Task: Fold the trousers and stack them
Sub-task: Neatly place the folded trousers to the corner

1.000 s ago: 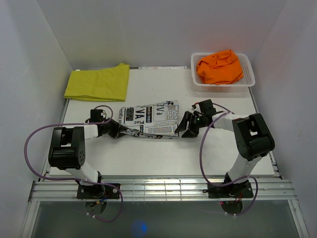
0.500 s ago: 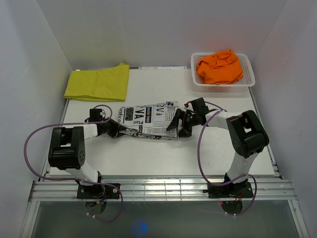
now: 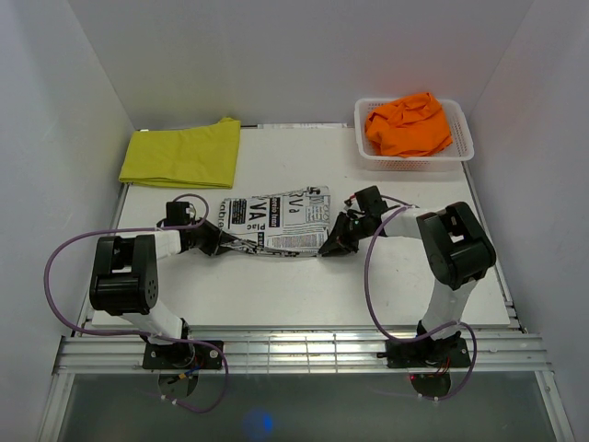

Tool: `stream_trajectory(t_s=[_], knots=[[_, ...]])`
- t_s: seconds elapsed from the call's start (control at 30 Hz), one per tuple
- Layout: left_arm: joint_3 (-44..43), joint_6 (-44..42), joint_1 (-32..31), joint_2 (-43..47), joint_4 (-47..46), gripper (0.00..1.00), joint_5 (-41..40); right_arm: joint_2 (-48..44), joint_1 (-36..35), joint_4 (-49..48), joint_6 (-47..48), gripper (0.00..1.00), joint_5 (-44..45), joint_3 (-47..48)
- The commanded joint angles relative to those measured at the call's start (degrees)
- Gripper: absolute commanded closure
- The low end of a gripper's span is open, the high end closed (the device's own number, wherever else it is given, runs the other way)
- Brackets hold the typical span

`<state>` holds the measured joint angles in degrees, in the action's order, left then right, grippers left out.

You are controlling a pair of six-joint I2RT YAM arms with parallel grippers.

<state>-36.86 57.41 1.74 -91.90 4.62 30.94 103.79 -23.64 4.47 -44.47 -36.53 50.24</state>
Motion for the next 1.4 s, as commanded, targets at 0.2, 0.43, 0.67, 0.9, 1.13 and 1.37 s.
stream_trajectory(t_s=[0.2,0.43,0.67,0.9,1.13,1.37], knots=[[-7.77,-14.84,0.55,3.21,6.00,1.00,-3.60,1.25,-0.97,1.85,5.00,0.92,5.06,15.41],[-19.12,-31.99,0.46,9.45,12.07,1.00,-9.31,-2.19,-5.01,5.89,10.17,0.92,12.08,23.58],[-26.07,-40.35,0.46,11.65,12.79,1.00,-14.06,-2.54,-10.28,6.87,18.70,0.92,17.81,31.41],[-28.61,-45.89,0.55,12.97,4.79,1.00,-19.42,-0.26,-12.66,-0.68,29.06,0.92,21.15,38.17],[-35.37,-48.97,4.93,6.74,-3.46,1.00,-23.73,10.11,-13.19,-3.59,34.79,0.92,20.10,51.79],[-44.78,-45.37,13.63,-5.12,-12.70,1.00,-22.07,22.85,-14.59,-8.95,38.14,0.92,21.50,66.29]])
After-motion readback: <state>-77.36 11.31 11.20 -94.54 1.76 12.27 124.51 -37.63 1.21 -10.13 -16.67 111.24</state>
